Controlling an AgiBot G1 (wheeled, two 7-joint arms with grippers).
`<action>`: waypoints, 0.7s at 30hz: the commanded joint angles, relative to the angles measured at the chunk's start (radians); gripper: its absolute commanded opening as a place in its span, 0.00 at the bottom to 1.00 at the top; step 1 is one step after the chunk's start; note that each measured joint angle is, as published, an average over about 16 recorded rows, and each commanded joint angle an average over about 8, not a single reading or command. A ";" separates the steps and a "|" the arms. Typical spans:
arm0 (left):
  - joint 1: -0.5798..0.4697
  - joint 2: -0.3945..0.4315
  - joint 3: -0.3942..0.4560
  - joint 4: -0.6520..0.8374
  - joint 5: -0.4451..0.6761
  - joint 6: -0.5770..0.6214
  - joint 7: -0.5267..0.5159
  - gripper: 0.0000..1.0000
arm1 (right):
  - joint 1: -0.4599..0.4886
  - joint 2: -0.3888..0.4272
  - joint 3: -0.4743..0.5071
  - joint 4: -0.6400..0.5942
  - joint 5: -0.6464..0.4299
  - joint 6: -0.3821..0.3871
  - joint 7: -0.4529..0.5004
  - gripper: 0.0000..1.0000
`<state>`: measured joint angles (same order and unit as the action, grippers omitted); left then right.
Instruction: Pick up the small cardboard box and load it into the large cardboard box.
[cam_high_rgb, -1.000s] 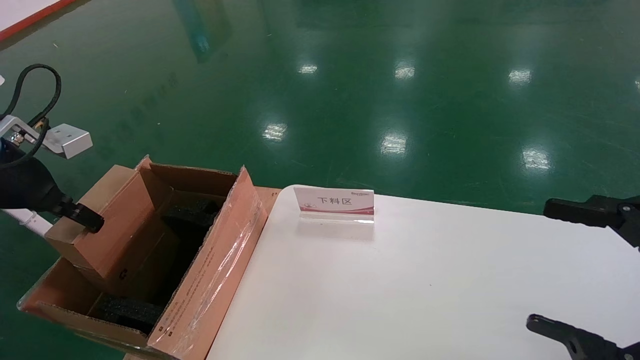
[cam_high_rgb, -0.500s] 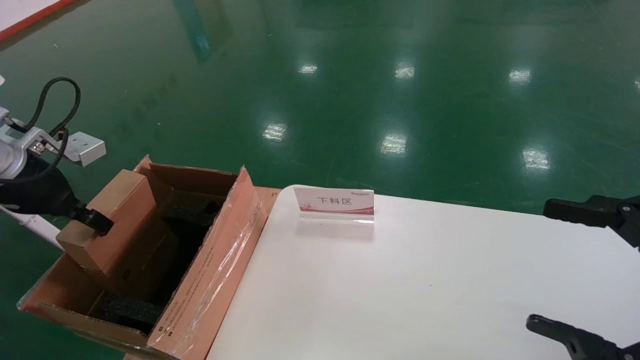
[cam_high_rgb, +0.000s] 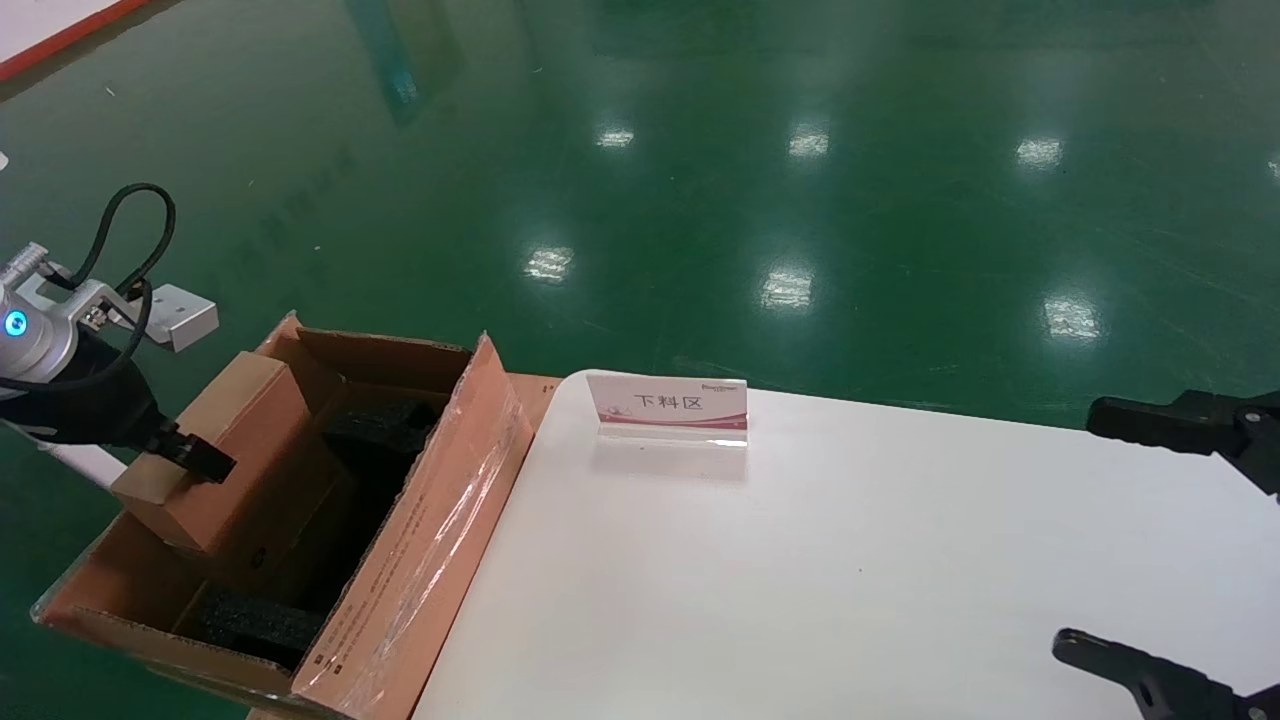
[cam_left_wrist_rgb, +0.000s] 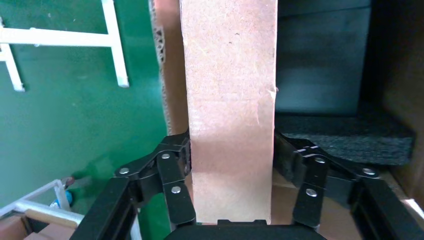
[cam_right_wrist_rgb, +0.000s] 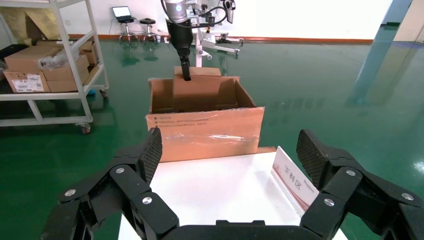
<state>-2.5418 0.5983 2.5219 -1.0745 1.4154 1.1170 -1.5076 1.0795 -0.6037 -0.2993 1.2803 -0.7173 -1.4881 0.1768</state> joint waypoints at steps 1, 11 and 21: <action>0.011 0.002 0.002 0.004 0.002 -0.006 -0.004 0.00 | 0.000 0.000 0.000 0.000 0.000 0.000 0.000 1.00; 0.074 0.031 0.009 0.056 0.000 -0.020 -0.008 0.00 | 0.000 0.000 -0.001 0.000 0.000 0.000 0.000 1.00; 0.119 0.054 0.010 0.099 -0.014 -0.015 0.001 0.62 | 0.000 0.000 -0.001 0.000 0.001 0.001 -0.001 1.00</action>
<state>-2.4264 0.6500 2.5323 -0.9797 1.4028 1.1013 -1.5077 1.0796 -0.6033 -0.3002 1.2802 -0.7166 -1.4875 0.1763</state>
